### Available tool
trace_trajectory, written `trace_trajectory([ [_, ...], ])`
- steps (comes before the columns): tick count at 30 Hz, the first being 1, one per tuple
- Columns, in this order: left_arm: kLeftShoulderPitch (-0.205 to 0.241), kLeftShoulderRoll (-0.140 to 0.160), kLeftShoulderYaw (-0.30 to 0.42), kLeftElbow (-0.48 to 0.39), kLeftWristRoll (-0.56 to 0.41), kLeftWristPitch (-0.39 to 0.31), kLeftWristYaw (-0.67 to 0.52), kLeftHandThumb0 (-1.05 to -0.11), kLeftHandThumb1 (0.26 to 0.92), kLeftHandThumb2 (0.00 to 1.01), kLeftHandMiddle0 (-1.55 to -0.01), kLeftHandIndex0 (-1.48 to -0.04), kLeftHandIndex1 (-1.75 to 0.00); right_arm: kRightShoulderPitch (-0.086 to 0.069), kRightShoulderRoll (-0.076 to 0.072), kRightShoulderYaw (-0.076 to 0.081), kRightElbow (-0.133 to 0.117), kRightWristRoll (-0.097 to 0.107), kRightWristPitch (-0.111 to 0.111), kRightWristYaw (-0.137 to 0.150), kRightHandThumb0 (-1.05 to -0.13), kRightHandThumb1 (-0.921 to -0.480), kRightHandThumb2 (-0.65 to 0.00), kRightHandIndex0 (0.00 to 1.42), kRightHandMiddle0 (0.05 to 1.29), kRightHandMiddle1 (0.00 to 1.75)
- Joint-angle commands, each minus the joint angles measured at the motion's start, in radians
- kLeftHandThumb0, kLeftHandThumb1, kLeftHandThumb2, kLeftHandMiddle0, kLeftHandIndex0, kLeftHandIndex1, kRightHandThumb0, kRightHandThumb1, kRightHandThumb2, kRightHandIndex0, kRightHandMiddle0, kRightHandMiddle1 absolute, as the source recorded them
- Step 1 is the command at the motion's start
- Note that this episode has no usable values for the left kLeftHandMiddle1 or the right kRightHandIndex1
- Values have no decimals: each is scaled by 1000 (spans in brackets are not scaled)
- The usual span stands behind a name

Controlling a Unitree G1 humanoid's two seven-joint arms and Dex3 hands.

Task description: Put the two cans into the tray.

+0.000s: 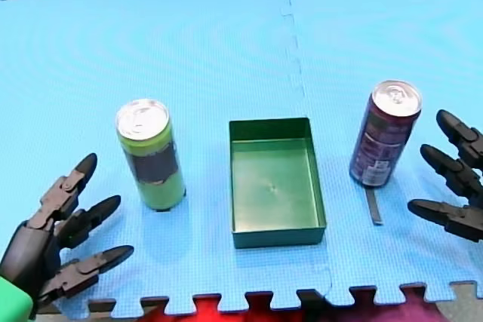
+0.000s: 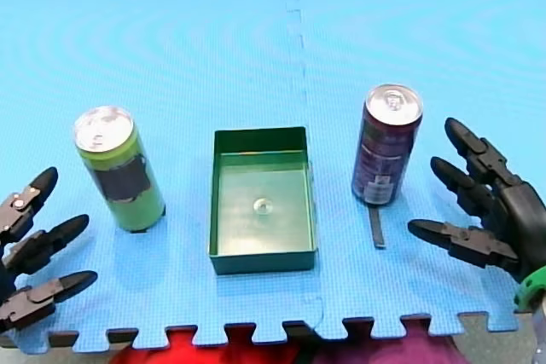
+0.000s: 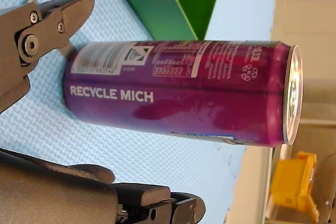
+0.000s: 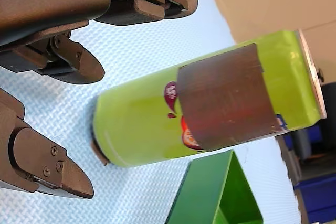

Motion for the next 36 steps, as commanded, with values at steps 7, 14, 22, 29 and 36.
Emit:
trace_trajectory([
  [7, 11, 3, 5, -52, -14, -19, -18, -1048, 716, 4, -538, -179, -1, 0, 0, 1, 2, -3, -1, -7, -1011, -658, -2, 192, 139, 3],
  [14, 22, -2, 2, -89, -4, -14, -7, -1048, 728, 8, -538, -187, -4, 1, -1, 0, 3, -1, -3, -5, -1009, -660, -1, 202, 144, 3],
  [22, 24, -2, -1, -94, 2, -5, 0, -1048, 739, 10, -531, -191, -5, -5, -4, -1, 9, -3, 2, -6, -997, -653, 0, 204, 143, 1],
  [29, 25, -4, 1, -90, 0, -4, -2, -1048, 745, 9, -529, -194, -5, -37, -8, 7, 27, -21, 4, -25, -991, -654, -1, 209, 141, 0],
  [36, 33, -3, 2, -94, 3, -8, 3, -1048, 750, 8, -524, -199, -5, -55, -9, 11, 31, -36, -1, -45, -1000, -662, -2, 215, 142, 1],
])
